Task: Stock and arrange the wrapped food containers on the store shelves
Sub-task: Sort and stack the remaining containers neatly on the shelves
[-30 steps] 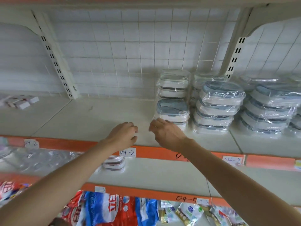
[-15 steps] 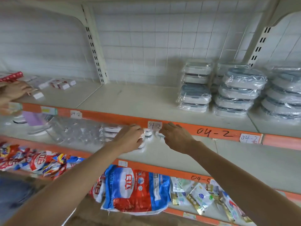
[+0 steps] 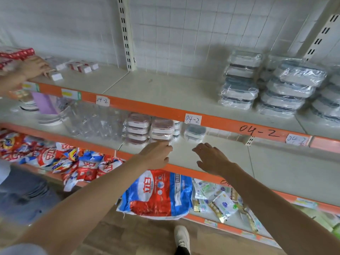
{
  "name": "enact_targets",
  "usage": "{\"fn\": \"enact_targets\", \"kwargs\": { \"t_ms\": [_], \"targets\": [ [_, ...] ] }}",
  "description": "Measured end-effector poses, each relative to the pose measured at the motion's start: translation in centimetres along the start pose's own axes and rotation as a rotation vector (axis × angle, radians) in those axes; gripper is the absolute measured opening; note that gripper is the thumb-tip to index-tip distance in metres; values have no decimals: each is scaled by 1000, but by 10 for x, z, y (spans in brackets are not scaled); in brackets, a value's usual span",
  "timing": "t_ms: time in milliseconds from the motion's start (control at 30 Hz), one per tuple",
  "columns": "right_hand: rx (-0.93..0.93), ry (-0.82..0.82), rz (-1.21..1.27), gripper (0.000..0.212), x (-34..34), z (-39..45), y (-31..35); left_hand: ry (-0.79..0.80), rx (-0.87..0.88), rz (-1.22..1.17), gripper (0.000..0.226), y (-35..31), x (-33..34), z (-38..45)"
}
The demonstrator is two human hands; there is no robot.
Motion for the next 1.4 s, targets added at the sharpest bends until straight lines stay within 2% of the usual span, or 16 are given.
{"fn": "enact_targets", "kwargs": {
  "t_ms": [233, 533, 633, 767, 900, 1033, 1167, 1233, 1400],
  "targets": [
    [46, 5, 22, 58, 65, 79, -40, 62, -56, -118, 42, 15, 71, 78],
    [246, -198, 76, 71, 138, 229, -139, -92, -118, -230, 45, 47, 163, 229],
    [276, -278, 63, 83, 135, 279, -167, -154, -138, -275, 46, 60, 182, 263],
    [310, -182, 75, 105, 140, 324, -194, -215, -142, -309, 45, 72, 203, 296],
    [307, -243, 137, 100, 145, 312, -203, -224, -141, -330, 44, 70, 203, 321],
    [380, -265, 260, 104, 171, 252, -221, -190, -133, -274, 45, 61, 193, 350],
    [430, -267, 302, 106, 205, 188, -236, 6, 37, -224, 86, 46, 199, 381],
    [468, -248, 282, 109, 216, 165, -238, 71, 97, -241, 93, 32, 209, 386],
    [552, -146, 304, 115, 233, 124, -238, -37, 157, -138, 85, 0, 207, 370]
  ]
}}
Point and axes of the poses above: each hand's wrist, its own z-axis towards the middle knuckle, its own x-axis out of the palm, y = z × x, the point moved 4 cm from there along z, towards the middle knuckle, and after that the axes turned 11 degrees about y, right-handed, at the moved point
